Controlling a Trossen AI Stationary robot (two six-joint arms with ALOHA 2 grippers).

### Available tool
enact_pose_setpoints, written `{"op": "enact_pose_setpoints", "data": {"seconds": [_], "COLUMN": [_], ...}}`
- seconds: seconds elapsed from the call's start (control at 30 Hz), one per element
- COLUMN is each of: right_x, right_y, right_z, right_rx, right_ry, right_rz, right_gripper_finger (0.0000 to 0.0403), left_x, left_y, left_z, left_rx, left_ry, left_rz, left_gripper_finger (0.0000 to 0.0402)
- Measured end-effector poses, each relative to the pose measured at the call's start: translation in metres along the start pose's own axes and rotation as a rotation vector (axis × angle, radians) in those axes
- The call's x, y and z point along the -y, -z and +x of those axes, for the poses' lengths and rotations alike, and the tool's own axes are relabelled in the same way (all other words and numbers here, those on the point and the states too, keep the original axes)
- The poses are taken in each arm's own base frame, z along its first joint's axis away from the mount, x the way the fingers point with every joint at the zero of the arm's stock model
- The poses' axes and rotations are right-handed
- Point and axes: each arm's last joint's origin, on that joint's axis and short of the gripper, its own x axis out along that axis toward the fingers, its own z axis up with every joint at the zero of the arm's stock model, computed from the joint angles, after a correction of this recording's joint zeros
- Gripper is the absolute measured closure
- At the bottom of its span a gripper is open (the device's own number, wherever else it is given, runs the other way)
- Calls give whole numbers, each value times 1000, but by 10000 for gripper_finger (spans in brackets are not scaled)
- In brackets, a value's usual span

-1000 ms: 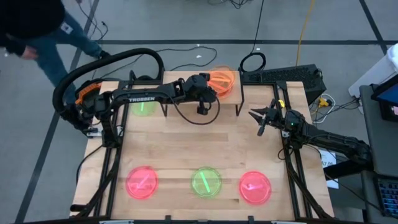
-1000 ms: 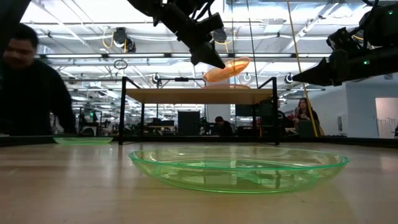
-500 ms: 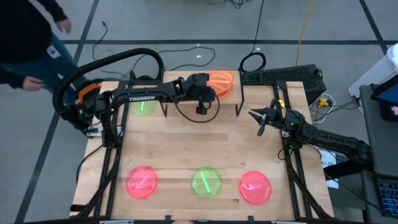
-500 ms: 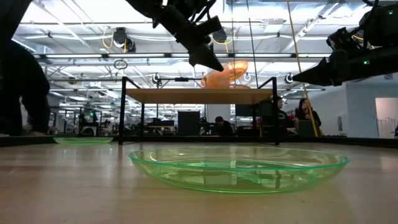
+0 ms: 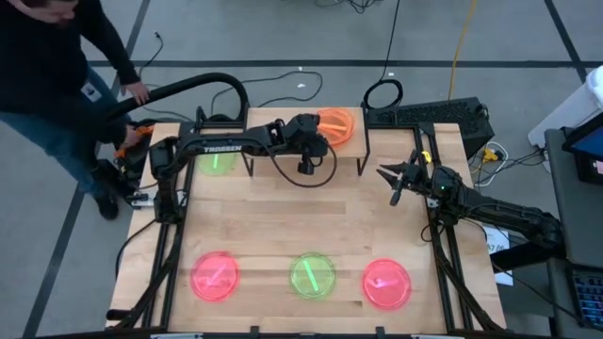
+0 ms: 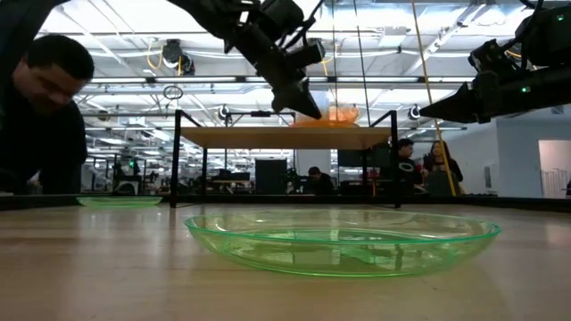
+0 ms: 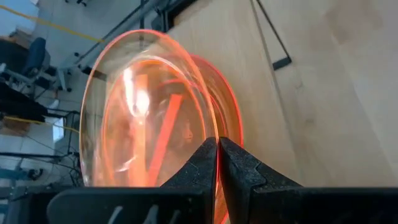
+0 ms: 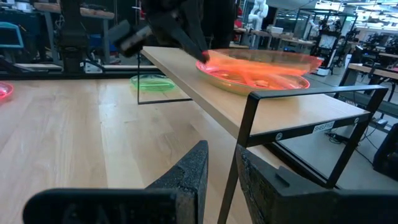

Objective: Place and stack plates onto a shelf
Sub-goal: Stack the orange plate on top of the pink plate on the shelf

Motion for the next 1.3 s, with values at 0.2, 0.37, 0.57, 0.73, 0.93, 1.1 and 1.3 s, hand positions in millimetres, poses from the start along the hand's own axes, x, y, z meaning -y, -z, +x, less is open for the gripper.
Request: {"op": "enact_pose_setpoints", "data": {"seconds": [0.2,0.37,0.57,0.73,0.93,1.1,1.3], "right_x": [0,0,0,0,0,0,0], "right_y": [0,0,0,0,0,0,0], "right_z": [0,0,0,0,0,0,0], "right_rx": [0,0,0,0,0,0,0], "right_ry": [0,0,0,0,0,0,0], "right_rz": [0,0,0,0,0,0,0], "right_gripper_finger": [332,332,332,332,332,332,332], "left_x": [-3,-3,-3,-2,1,2,-1], "left_y": [5,6,6,5,2,-1,-3], "left_z": [6,7,6,6,6,3,-4], "left_rx": [-5,-8,-11,-12,-4,3,6], "left_ry": [-14,-15,-10,-10,-4,-6,-13], "left_rz": [-24,-35,-48,-48,-36,-33,-31], "left_gripper_finger": [381,380,379,379,379,362,279]}}
